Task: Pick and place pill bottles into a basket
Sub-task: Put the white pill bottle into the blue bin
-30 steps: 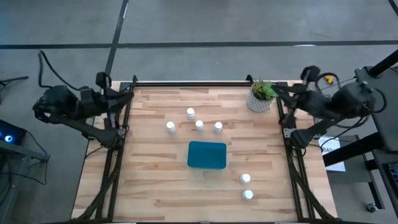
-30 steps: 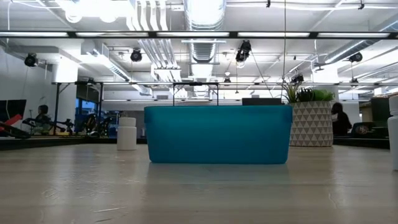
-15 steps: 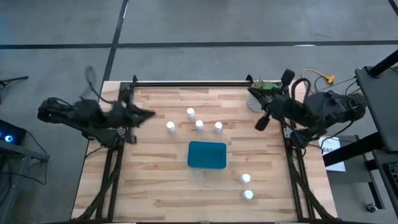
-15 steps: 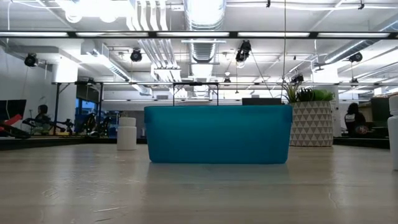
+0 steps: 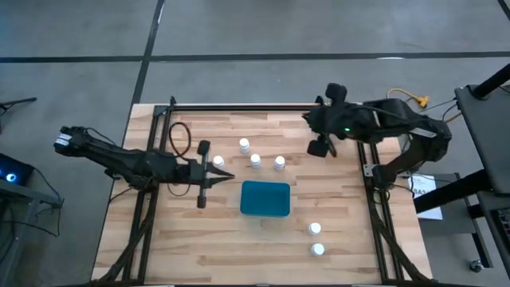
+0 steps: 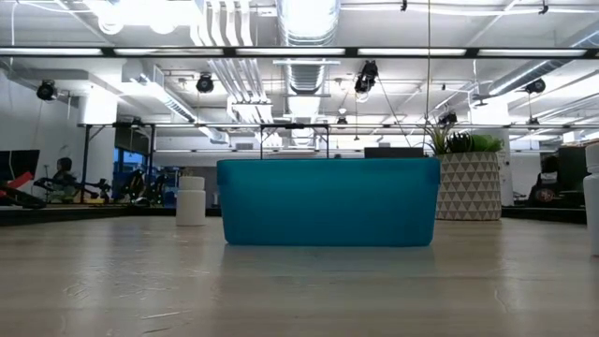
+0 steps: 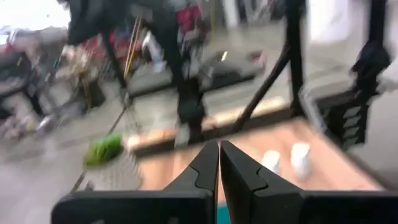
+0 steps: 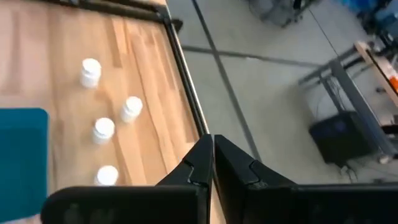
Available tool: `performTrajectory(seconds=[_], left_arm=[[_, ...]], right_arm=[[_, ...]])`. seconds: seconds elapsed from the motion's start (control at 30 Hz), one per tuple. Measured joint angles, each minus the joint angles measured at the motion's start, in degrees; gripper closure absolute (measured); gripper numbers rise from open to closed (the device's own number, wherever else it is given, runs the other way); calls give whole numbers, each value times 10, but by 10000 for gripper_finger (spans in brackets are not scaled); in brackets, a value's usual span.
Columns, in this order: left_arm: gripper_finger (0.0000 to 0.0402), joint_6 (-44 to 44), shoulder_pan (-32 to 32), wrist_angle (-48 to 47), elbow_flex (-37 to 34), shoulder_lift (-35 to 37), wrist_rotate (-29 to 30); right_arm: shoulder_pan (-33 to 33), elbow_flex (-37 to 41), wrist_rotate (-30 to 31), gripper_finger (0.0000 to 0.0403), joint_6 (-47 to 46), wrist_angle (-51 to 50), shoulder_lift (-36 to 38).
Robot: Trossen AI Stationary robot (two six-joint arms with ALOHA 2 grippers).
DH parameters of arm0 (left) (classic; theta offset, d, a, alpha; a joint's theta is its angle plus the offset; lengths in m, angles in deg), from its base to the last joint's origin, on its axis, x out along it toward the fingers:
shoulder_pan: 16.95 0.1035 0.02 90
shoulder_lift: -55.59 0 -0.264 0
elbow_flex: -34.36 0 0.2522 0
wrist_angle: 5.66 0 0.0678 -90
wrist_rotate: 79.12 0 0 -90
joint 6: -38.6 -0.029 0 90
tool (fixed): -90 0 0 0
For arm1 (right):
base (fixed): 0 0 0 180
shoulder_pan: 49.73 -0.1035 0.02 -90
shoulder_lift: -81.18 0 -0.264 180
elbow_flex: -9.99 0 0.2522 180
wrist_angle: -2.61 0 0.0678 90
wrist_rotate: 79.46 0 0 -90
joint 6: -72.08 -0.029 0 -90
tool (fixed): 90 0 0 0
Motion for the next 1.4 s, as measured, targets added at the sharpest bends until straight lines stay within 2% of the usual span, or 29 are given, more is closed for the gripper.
performTrajectory(seconds=[0.17,0.27,0.47,0.87,1.13,1.4], left_arm=[[402,18,-4,7,-37,11,115],[402,30,-4,-1,-60,17,153],[402,40,-4,-4,-79,56,157],[402,61,-4,-1,-112,116,157],[402,60,-4,-3,-118,124,157],[402,60,-4,-3,-117,124,157]], right_arm=[[19,24,-6,394,0,2,-16],[23,54,-8,394,-7,6,-19],[27,154,-27,394,-23,48,-3],[27,379,-33,394,-13,269,74],[32,535,-31,394,-28,393,120],[33,631,-31,394,-48,466,129]])
